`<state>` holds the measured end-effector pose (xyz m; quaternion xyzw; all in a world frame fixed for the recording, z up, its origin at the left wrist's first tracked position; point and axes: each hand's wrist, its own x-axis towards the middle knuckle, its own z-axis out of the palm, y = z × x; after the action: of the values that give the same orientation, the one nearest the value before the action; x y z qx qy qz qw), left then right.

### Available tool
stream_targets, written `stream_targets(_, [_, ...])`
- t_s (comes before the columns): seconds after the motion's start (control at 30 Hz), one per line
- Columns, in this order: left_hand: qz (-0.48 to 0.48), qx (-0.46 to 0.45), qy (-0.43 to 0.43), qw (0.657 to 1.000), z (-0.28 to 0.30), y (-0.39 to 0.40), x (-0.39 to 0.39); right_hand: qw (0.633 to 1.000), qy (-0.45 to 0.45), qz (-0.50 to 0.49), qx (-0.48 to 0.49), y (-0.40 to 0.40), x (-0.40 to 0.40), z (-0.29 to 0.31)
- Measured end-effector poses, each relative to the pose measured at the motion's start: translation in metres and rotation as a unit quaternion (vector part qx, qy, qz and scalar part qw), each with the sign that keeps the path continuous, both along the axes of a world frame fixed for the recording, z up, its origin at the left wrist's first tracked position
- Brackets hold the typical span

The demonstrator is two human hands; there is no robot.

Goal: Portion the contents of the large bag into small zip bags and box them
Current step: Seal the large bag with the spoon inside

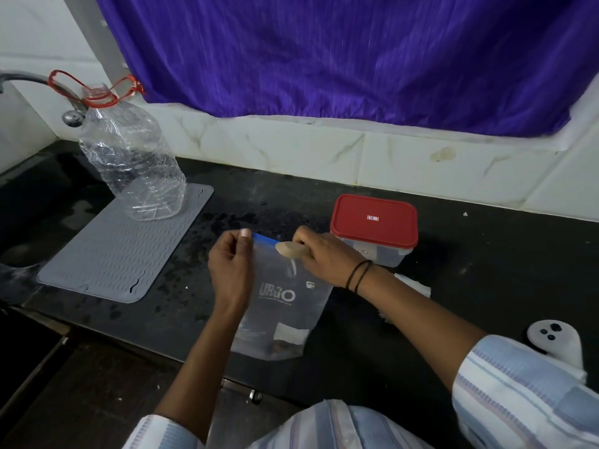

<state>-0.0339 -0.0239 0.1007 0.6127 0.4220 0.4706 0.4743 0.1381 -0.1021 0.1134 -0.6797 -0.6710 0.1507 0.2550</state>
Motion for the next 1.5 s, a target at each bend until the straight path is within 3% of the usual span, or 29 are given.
stream_targets(0.17, [0.046,0.069,0.132,0.988,-0.004,0.026,-0.017,0.999,0.014,-0.021,-0.028,-0.002,0.013,-0.009])
stream_targets(0.3, [0.025,0.035,0.164,0.986,-0.02,0.051,-0.019,0.996,0.023,-0.072,-0.049,0.007,0.015,-0.023])
stream_targets(0.5, [0.008,0.009,0.254,0.967,-0.048,0.091,-0.005,0.975,0.125,-0.139,-0.125,0.045,0.031,-0.046])
stream_targets(0.63, [0.006,0.002,0.309,0.951,-0.074,0.102,0.004,0.961,0.066,-0.209,-0.171,0.057,0.029,-0.064])
stream_targets(0.73, [-0.007,0.093,0.366,0.926,-0.091,0.092,0.005,0.955,-0.044,-0.278,-0.089,0.042,0.009,-0.073])
stream_targets(0.8, [-0.03,0.186,0.388,0.902,-0.103,0.077,0.004,0.965,-0.106,-0.234,-0.045,0.029,-0.011,-0.085])
stream_targets(0.9, [-0.122,0.287,0.384,0.869,-0.119,0.045,0.002,0.977,-0.135,-0.155,-0.06,0.007,-0.046,-0.111])
stream_targets(1.03, [-0.195,0.261,0.519,0.79,-0.143,0.024,-0.005,0.961,-0.212,-0.167,-0.057,-0.022,-0.073,-0.137])
stream_targets(1.13, [-0.219,0.251,0.571,0.751,-0.153,0.019,-0.011,0.96,-0.215,-0.166,-0.067,-0.035,-0.081,-0.141])
stream_targets(1.5, [-0.242,0.265,0.576,0.734,-0.159,0.018,-0.013,0.968,-0.185,-0.151,-0.081,-0.045,-0.084,-0.146])
